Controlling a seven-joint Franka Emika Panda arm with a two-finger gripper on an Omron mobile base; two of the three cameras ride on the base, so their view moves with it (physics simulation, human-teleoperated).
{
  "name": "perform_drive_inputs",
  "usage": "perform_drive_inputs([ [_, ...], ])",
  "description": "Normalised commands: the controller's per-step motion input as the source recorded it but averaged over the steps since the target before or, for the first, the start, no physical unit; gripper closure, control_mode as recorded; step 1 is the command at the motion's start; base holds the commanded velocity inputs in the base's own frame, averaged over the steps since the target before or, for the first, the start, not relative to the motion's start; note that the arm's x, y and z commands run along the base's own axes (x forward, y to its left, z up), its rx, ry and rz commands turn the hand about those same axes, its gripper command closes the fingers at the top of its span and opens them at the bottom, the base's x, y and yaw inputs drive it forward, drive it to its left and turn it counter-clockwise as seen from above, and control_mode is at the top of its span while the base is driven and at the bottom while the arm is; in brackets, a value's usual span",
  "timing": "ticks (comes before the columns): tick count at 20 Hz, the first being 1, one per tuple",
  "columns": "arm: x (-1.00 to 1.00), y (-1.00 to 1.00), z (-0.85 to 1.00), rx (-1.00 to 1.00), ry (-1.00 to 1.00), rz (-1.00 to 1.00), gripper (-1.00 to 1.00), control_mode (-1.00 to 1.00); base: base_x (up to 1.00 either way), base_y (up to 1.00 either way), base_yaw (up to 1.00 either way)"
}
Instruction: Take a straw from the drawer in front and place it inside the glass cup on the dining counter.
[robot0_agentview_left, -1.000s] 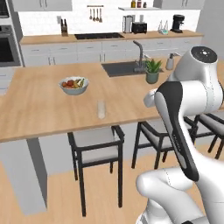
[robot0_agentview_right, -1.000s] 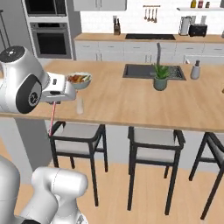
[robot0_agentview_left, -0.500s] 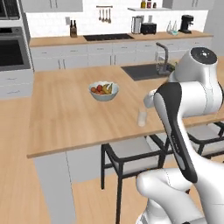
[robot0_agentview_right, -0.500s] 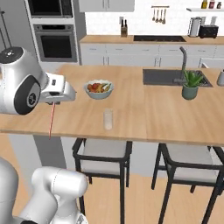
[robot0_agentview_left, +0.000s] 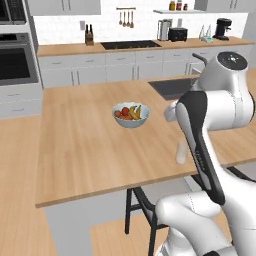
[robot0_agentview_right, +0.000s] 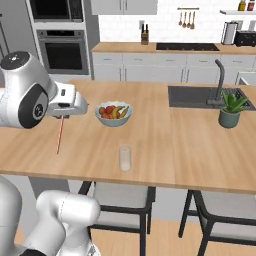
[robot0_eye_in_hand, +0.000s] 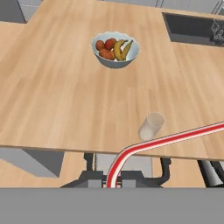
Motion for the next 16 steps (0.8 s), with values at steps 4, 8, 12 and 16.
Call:
perform_drive_inputs([
  [4,0.09,0.00,0.10,0.00,-0.03,0.00,1.00,-1.00,0.62,0.00,0.00],
  [8,-0.04,-0.38,0.53,0.06,-0.32,0.02,1.00,-1.00,0.00,0.00,0.00],
  [12,-0.06,-0.62,0.43,0.13,-0.40,0.06,1.00,-1.00,0.00,0.00,0.00],
  [16,0.00,-0.61,0.18,0.19,-0.34,0.09,1.00,-1.00,0.00,0.00,0.00],
])
